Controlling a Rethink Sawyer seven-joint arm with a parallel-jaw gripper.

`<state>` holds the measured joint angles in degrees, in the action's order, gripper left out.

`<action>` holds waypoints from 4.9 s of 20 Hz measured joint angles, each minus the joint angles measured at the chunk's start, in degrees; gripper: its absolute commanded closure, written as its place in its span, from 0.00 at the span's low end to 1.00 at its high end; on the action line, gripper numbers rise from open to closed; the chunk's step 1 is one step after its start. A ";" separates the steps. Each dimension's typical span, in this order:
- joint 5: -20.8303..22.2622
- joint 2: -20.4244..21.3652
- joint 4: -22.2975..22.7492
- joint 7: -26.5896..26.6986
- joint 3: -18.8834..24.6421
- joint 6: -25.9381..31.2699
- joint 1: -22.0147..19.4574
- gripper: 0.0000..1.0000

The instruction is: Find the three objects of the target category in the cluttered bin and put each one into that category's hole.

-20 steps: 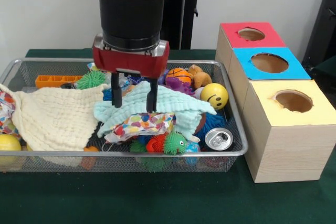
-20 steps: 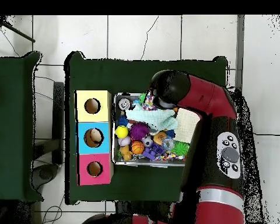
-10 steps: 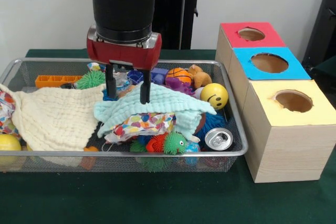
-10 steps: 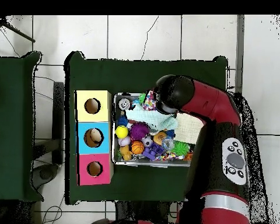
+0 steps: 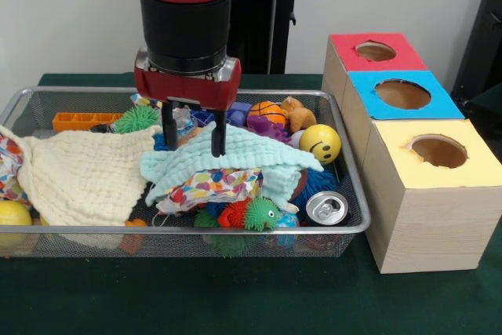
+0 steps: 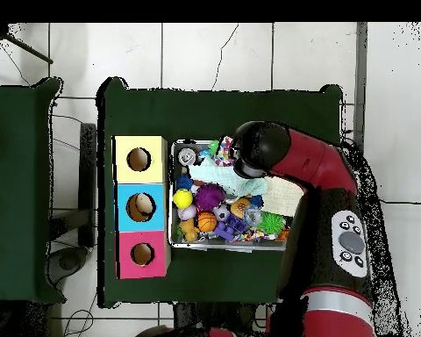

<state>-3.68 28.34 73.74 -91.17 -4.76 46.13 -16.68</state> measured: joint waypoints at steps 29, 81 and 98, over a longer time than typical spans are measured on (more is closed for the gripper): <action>-0.07 -4.21 -2.15 0.00 0.02 -0.06 3.19 0.00; 2.18 -19.98 -27.41 0.00 -2.08 18.05 5.12 1.00; -1.05 -22.80 -44.20 0.00 -1.92 23.32 7.09 1.00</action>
<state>-4.72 5.54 29.55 -91.17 -6.68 69.44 -9.59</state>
